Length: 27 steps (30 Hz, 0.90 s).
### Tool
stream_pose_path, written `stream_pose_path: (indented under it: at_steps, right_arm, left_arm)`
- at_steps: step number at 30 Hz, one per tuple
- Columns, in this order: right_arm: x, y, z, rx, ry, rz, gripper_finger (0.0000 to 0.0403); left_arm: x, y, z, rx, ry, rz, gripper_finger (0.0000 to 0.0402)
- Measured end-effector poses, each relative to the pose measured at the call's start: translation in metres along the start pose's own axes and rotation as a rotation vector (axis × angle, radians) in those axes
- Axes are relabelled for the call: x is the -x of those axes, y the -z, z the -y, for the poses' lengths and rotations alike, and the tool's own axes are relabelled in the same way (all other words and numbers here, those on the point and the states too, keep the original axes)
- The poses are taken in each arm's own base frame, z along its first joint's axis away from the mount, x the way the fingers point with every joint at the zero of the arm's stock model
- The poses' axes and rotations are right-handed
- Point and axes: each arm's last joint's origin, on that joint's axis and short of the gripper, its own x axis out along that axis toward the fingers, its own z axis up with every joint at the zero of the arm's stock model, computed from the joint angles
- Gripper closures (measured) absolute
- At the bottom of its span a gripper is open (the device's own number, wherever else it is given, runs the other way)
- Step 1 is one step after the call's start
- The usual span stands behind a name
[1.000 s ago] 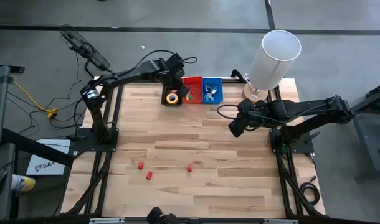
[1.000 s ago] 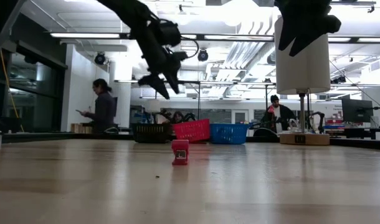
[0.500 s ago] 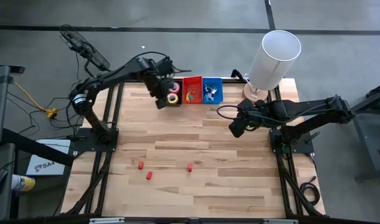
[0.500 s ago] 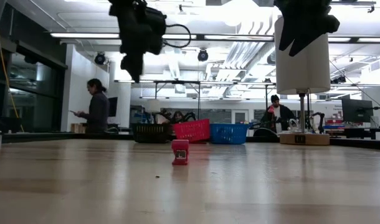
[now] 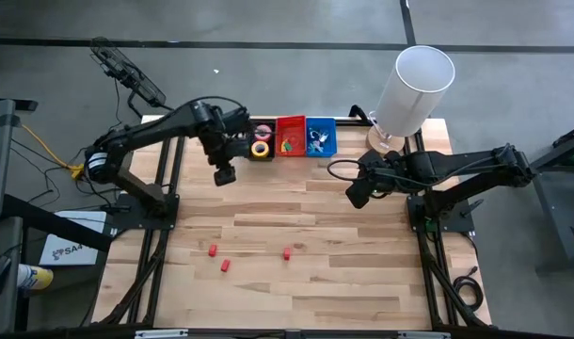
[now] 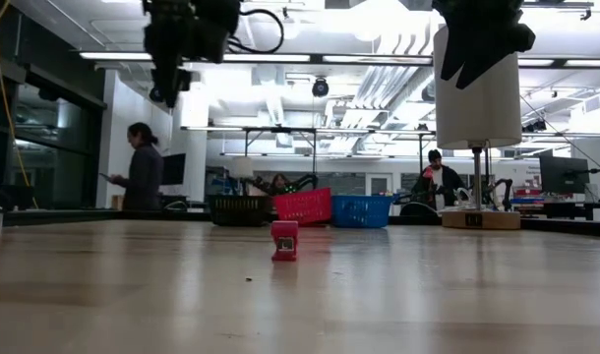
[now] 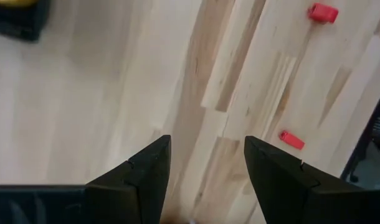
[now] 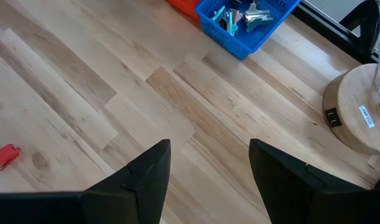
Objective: Pick and place Stapler, Stapler remover, tape
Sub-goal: Put the red stapler into the red bin
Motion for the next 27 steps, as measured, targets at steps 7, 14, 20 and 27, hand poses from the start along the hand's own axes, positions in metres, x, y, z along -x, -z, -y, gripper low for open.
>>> stream_pose_path:
  at_steps: [7,14,20,27]
  right_arm:
    - [0.000,0.000,0.000,0.000,-0.005,-0.005,0.0194]
    - [0.000,0.000,0.000,0.013,-0.005,-0.006,0.0194]
    - [0.000,0.001,0.000,0.041,-0.017,-0.018,0.0194]
    - [0.000,0.001,-0.001,0.065,-0.021,-0.022,0.0194]
  left_arm:
    - [-0.018,0.034,0.015,0.169,-0.075,-0.046,0.0202]
    - [-0.039,0.055,0.026,0.457,-0.102,-0.049,0.0202]
    - [-0.060,0.066,0.035,0.624,-0.178,-0.106,0.0202]
    - [-0.081,0.079,0.046,0.800,-0.217,-0.161,0.0202]
